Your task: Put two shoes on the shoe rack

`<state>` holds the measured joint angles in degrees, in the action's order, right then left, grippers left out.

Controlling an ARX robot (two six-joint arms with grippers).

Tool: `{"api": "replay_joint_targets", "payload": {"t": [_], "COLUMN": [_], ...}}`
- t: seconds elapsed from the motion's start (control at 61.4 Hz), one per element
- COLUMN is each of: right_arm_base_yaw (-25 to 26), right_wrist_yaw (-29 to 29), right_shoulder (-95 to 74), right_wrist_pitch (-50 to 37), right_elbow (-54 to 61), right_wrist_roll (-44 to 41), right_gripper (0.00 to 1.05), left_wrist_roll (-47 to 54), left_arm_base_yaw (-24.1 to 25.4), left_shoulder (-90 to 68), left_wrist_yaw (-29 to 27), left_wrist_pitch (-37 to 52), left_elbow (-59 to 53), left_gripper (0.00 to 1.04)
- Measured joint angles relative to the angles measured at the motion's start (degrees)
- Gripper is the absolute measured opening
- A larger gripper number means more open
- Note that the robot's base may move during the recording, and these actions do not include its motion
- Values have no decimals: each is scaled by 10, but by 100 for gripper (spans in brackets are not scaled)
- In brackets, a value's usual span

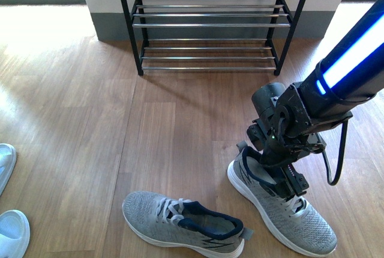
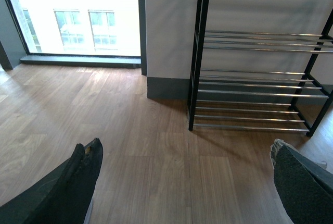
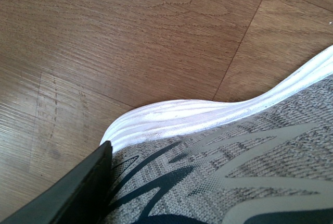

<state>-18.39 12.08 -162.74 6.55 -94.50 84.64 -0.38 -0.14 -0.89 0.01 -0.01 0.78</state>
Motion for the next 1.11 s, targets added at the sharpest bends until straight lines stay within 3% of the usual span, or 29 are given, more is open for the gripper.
{"api": "replay_joint_targets", "payload": {"t": [0.114, 0.358, 0.505, 0.635, 0.766, 0.896, 1.108], "right_arm_base_yaw": [0, 1, 5, 16, 52, 54, 53], "right_wrist_yaw": [0, 6, 20, 39, 33, 33, -51], "right_shoulder": [-4, -6, -1, 21, 108, 191, 339], "right_wrist_pitch": [6, 17, 16, -28, -174, -304, -512], "right_elbow": [-17, -21, -14, 25, 146, 249, 452], "right_wrist_roll": [0, 0, -24, -94, -306, -502, -822], "right_gripper": [39, 2, 2, 1, 1, 1, 1], "left_wrist_roll": [0, 0, 0, 0, 0, 0, 0], "left_arm_base_yaw": [0, 0, 0, 0, 0, 0, 0], "left_shoulder": [0, 0, 0, 0, 0, 0, 0], "left_wrist_yaw": [0, 0, 0, 0, 0, 0, 0], "left_wrist_pitch": [0, 0, 0, 0, 0, 0, 0], "left_elbow": [0, 0, 0, 0, 0, 0, 0], "left_gripper": [95, 95, 95, 95, 95, 95, 95]}}
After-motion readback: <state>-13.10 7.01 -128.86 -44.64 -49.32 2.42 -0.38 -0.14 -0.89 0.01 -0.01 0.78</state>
